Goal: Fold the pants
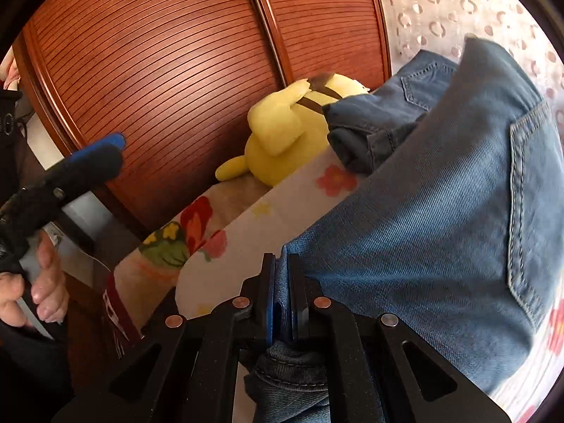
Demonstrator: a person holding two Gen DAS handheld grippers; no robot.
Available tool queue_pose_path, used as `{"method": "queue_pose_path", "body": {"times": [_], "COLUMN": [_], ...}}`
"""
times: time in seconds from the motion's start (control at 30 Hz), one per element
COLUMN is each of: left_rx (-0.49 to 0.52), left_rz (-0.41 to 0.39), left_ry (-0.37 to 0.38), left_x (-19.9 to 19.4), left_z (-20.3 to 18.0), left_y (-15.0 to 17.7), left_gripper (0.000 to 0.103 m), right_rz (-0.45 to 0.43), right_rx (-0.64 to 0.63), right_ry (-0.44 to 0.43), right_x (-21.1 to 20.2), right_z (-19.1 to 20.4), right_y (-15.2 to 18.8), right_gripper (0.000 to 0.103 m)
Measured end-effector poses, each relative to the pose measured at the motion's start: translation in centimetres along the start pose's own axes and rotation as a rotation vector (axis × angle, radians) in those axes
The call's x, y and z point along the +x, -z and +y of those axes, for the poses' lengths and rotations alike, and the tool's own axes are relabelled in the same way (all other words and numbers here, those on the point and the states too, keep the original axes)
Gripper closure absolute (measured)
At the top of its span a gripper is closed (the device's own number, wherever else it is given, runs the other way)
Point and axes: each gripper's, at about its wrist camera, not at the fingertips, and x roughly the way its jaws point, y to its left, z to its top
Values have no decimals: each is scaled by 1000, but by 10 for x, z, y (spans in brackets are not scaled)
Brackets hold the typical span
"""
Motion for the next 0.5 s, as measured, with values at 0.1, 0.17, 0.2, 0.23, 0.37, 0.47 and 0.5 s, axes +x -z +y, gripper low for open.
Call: {"method": "queue_pose_path", "body": {"times": [0.1,0.17,0.2,0.23,0.37,0.47,0.5], "left_rx": [7,11,12,13,26,40,43], "left_rz": [-5,-5,-5,-4,4,7,11], "left_ry": [5,10,14,17,49,87,105], "left_x": [-1,0,1,1,7,11,13], "left_z": [-3,-5,-6,-7,-19,-34,-39], "left_y": [-2,-2,-3,-3,-4,-7,-7], "left_gripper": [29,29,29,29,29,29,29], "right_rz": [-18,-27,-50,-76,-185,-242,-251], "right_rx": [23,-10,-16,-13,-9,-14,-11], "right_ry": [-8,59,62,52,101,165,191], "right_x": [-11,-29,-39,-52,-102,-133,-141], "right_z": [-3,4,6,7,-3,-19,-27], "right_y": [-3,-3,-5,-6,-8,-3,2], "right_gripper": [87,85,80,74,58,55,54]}}
